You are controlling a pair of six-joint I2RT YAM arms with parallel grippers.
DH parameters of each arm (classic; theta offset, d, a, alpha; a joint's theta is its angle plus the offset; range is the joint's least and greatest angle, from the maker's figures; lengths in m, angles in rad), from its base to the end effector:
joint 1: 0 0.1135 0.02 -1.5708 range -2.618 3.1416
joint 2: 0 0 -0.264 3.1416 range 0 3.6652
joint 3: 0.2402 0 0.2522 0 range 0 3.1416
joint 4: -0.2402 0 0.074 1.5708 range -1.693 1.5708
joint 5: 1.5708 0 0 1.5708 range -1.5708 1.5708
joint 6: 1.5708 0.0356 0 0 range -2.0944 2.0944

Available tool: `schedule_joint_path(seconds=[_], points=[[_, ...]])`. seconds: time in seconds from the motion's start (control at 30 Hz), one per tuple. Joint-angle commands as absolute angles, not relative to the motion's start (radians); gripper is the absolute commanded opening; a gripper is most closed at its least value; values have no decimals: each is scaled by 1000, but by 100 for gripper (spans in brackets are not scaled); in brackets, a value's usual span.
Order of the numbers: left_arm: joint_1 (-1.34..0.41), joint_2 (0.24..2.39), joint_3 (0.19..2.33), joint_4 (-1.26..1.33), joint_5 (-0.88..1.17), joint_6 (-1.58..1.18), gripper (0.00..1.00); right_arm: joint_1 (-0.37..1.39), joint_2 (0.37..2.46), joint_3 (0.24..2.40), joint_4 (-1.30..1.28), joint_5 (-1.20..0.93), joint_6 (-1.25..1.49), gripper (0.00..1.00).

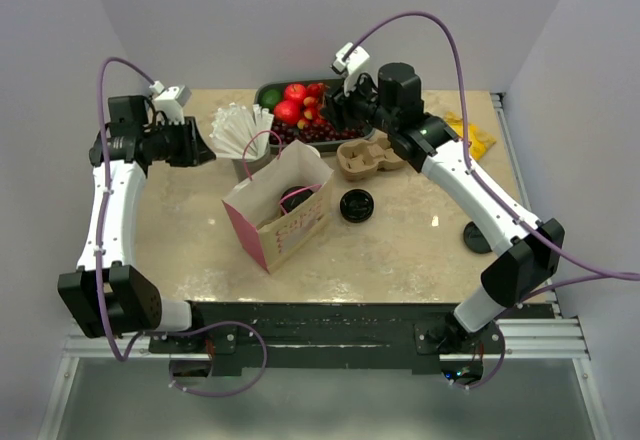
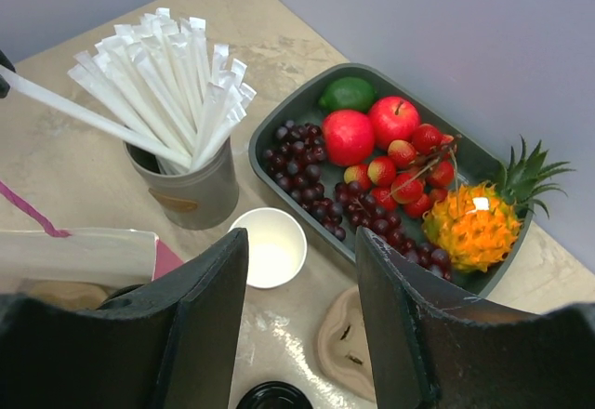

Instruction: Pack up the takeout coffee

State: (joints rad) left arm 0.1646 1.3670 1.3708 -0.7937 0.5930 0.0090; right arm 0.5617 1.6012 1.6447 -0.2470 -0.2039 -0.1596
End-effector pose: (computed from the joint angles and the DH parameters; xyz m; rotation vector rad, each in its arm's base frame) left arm 0.2836 0.0269 0.3594 0.1073 2.2671 -0.6050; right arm 0.3150 0.2068 0.4260 -0.7704 1.6204 0.4701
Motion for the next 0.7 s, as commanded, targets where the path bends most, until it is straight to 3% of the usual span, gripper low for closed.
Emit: schedule_joint_path(seconds=[0.0, 0.07, 0.2, 0.27, 0.67], points=[[173, 1393, 1419, -749, 632, -35, 31, 558, 1566, 1641, -210, -227, -153, 53], [175, 1396, 1425, -747, 637, -35, 27, 557, 1569, 1640, -215, -230, -152, 53], [176, 1401, 1430, -746, 638, -34, 6, 558, 1563, 1632, -212, -224, -156, 54], [175, 1399, 1436, -752, 638, -31, 0, 558, 1565, 1628, -213, -224, -156, 54], [179, 1284, 1558, -983, 595, 169, 0, 558, 1572, 1673, -256, -216, -182, 54]])
